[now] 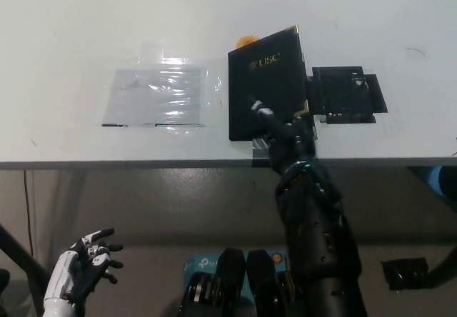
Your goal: The robot uses its right hand to push the cover of the diary kept in the middle of the desk towards the left to open it
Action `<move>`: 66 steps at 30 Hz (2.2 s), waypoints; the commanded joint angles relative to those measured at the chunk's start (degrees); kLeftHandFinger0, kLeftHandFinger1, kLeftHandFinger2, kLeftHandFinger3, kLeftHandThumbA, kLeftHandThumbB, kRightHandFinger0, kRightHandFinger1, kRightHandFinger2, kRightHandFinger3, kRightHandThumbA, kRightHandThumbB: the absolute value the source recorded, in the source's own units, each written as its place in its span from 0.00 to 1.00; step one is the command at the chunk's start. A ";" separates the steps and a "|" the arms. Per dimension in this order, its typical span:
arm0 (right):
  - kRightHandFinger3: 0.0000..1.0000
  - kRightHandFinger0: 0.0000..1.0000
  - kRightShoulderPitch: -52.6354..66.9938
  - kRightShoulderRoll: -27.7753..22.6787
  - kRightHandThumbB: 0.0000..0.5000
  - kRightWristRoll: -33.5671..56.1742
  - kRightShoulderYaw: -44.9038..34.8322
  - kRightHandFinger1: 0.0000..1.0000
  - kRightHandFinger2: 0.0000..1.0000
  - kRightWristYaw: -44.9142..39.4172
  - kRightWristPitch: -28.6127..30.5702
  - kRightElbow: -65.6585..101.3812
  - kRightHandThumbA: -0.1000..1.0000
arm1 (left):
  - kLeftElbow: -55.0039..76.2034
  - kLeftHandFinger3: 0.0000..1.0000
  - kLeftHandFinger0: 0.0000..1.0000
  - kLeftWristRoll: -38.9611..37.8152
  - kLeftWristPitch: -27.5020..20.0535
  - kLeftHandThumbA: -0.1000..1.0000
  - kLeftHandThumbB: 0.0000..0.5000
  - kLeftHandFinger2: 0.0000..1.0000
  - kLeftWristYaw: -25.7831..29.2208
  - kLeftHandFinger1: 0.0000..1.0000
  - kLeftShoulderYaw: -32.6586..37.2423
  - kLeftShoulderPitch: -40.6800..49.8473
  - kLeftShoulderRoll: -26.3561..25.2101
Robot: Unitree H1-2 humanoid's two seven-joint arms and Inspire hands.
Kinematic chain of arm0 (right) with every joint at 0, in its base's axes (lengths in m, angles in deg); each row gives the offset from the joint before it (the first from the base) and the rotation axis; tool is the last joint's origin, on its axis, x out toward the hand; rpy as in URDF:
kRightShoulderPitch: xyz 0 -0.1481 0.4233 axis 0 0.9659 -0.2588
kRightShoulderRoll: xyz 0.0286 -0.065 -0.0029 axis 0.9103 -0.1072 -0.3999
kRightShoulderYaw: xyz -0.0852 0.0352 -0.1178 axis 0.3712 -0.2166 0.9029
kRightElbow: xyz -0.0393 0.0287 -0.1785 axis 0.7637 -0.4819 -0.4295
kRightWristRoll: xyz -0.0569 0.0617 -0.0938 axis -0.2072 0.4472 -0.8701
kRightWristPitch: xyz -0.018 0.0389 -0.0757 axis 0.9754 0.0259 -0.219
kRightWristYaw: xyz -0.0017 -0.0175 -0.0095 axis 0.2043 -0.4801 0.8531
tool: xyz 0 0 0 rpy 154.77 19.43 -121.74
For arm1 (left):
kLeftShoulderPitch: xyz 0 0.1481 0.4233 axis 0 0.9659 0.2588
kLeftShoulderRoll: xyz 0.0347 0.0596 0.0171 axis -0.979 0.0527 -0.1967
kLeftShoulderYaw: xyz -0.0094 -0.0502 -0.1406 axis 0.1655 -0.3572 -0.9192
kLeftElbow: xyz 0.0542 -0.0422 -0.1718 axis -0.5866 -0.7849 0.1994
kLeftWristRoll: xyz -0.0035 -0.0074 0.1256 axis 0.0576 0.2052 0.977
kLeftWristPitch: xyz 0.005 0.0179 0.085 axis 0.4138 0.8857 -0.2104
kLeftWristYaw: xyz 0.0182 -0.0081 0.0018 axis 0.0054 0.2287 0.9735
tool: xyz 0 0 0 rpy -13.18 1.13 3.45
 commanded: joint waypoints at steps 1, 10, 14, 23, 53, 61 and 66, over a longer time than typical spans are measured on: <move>1.00 0.94 -3.60 -0.89 0.29 -7.40 5.74 0.96 1.00 -2.30 3.55 -2.11 1.00 | 1.46 0.64 0.32 0.04 -0.75 0.35 0.54 0.50 -0.91 0.40 0.37 -0.26 -0.82; 1.00 0.95 -7.42 -3.07 0.36 -12.81 10.70 0.99 1.00 -1.52 5.94 -4.44 1.00 | 2.27 0.67 0.35 0.86 1.12 0.35 0.48 0.52 -0.39 0.42 1.11 -0.97 -1.01; 1.00 0.98 -7.31 -4.08 0.32 -17.58 14.97 1.00 1.00 -2.32 6.58 -4.83 1.00 | 2.30 0.69 0.32 0.84 1.03 0.33 0.47 0.50 -0.58 0.39 1.34 -1.26 -0.95; 1.00 0.92 -7.40 -7.51 0.26 -25.78 22.42 0.99 1.00 -1.45 9.79 -9.17 1.00 | 3.13 0.67 0.31 0.83 1.87 0.30 0.53 0.49 -1.22 0.39 1.73 -1.52 -1.94; 1.00 0.12 -6.04 -8.59 0.28 -45.09 41.45 0.22 0.36 -6.12 13.09 -18.89 1.00 | 1.71 0.55 0.23 2.67 2.47 0.30 0.85 0.41 -2.99 0.33 5.73 -6.19 -3.35; 1.00 0.55 -5.20 -9.74 0.43 -48.23 43.24 0.72 0.82 -7.43 12.99 -20.24 1.00 | 1.86 0.57 0.29 2.48 3.53 0.29 0.85 0.46 -2.95 0.37 5.92 -6.51 -3.12; 1.00 0.04 -4.75 -11.95 0.41 -48.73 42.77 0.19 0.38 -9.61 11.02 -16.74 1.00 | 1.70 0.56 0.27 2.08 2.25 0.28 0.86 0.44 -2.69 0.36 5.30 -4.40 -2.78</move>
